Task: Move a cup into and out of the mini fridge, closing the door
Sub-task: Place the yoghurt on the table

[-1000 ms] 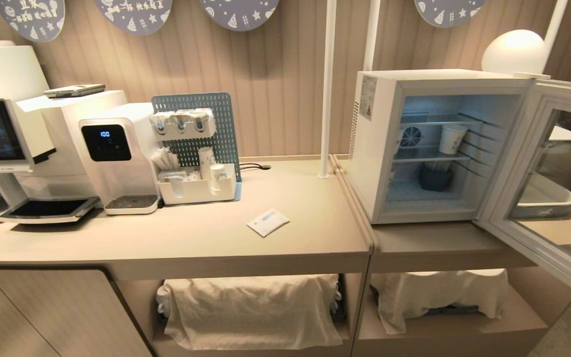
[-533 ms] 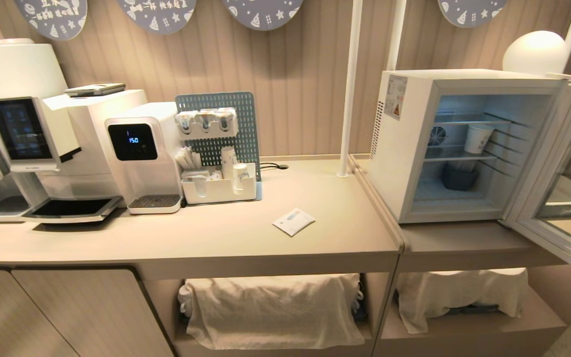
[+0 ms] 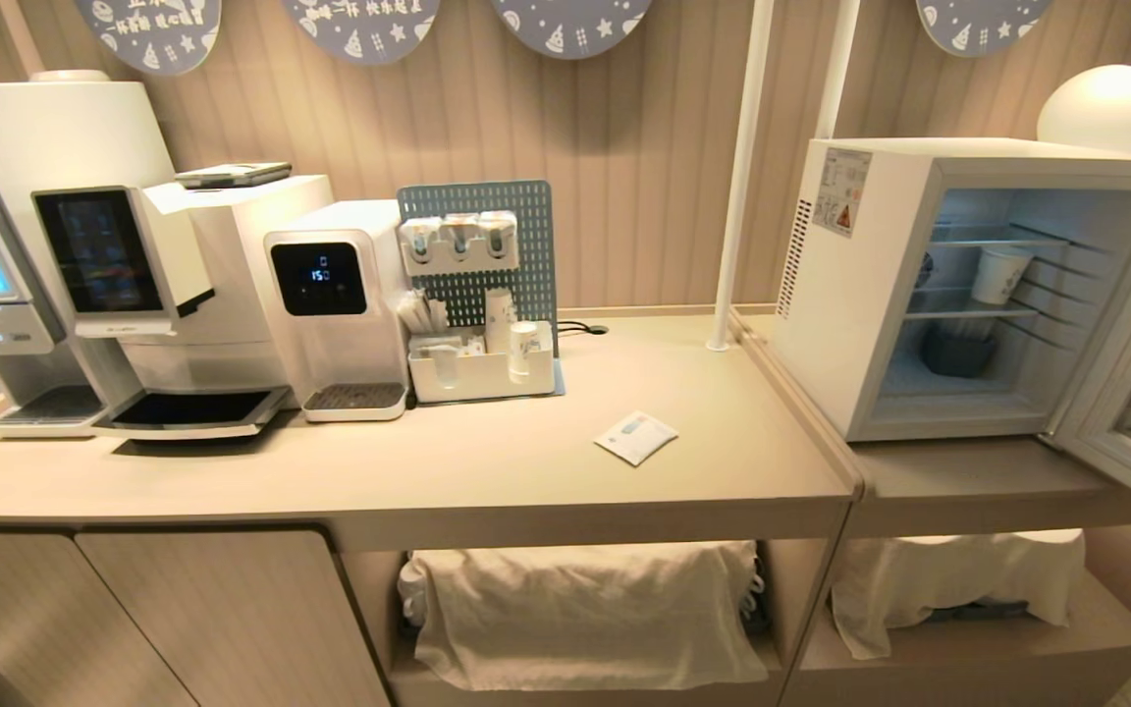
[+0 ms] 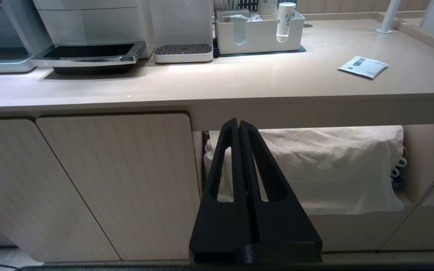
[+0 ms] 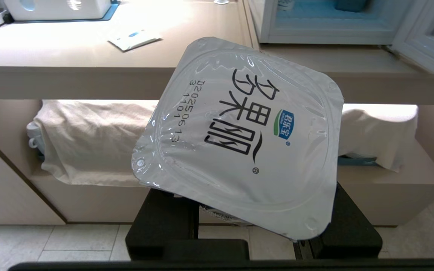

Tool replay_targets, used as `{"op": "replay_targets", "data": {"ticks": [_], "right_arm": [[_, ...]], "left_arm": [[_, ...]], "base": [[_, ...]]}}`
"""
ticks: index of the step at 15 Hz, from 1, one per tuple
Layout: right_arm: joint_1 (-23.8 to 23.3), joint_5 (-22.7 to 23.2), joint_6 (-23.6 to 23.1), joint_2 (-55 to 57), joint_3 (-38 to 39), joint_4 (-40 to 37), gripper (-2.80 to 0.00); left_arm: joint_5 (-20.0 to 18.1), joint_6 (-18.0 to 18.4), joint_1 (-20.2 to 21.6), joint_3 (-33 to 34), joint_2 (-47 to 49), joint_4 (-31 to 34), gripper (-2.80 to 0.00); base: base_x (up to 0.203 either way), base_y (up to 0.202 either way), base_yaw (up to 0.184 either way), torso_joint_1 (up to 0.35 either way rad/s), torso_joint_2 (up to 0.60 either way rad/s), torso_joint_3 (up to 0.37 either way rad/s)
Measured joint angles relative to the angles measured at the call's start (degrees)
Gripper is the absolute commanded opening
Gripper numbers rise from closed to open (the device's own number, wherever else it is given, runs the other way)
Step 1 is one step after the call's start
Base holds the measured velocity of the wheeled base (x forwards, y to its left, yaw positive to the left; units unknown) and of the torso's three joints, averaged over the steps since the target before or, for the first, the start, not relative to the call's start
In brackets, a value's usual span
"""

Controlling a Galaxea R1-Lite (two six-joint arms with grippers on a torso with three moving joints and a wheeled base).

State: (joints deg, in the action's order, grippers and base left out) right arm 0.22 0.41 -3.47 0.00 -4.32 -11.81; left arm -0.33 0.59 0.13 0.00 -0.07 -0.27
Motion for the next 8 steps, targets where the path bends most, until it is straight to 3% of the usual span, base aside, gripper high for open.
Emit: {"op": "replay_targets", "data": {"ticks": [3,8], "right_arm": [[0.02,0.0,0.01,0.0,0.0,0.0,-2.8],[0.02,-0.04,0.0,0.0,0.0,0.0,-2.8]], "left_arm": [[-0.02,0.03,-0.02,0.0,0.0,0.02,-2.8],[-0.02,0.04,-0.02,0.0,0.0,0.05,-2.8]], "base": [[0.028,0.001,0.002,0.001,0.0,0.0],[0.187,0.001,-0.003,0.004,0.0,0.003]]}}
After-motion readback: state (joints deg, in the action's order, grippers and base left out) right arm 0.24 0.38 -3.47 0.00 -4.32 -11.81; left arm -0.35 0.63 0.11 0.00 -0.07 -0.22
